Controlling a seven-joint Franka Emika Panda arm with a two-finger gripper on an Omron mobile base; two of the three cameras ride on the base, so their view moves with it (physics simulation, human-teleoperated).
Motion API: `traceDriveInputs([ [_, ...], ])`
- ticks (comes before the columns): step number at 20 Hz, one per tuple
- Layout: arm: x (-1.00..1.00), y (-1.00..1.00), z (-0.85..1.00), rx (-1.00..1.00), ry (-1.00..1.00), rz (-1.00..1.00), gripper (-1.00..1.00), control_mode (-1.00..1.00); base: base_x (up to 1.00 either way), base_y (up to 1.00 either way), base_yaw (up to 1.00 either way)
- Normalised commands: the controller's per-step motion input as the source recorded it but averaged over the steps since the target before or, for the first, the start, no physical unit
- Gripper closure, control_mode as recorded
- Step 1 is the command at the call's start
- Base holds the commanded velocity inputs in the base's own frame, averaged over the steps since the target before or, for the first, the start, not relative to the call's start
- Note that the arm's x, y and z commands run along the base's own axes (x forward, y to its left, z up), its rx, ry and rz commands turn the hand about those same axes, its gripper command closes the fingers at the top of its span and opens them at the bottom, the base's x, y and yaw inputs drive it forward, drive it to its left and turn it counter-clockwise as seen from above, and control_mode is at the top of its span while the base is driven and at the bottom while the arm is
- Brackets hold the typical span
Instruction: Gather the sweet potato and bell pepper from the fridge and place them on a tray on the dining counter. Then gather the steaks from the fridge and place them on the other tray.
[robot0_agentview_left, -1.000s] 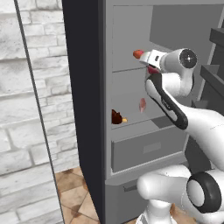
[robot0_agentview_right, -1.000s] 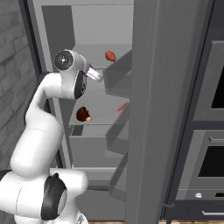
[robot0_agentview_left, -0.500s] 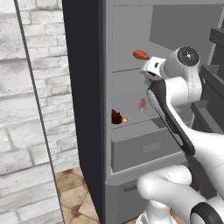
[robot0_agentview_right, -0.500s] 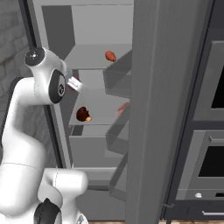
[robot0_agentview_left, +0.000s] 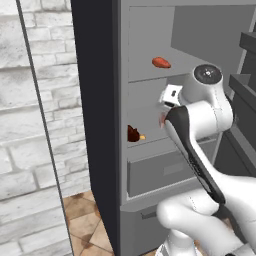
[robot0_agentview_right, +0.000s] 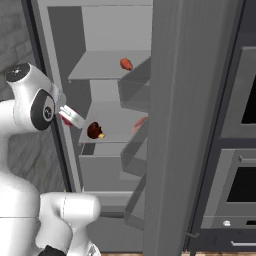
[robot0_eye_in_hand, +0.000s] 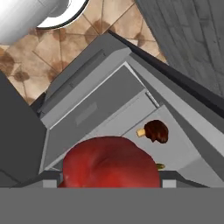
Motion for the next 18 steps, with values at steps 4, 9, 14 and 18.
traceDriveInputs([
  [4,-0.4,0.0,-0.86,0.0,0.0,0.04,1.0,-1.0,0.0,0.0,0.0],
  [9,-0.17,0.0,-0.74,0.0,0.0,0.03,1.0,-1.0,0.0,0.0,0.0],
  [14,-0.15,0.0,-0.68,0.03,0.0,0.02,1.0,-1.0,0.0,0.0,0.0],
  [18,-0.17,-0.03,-0.51,0.04,-0.01,0.03,1.0,-1.0,0.0,0.0,0.0],
])
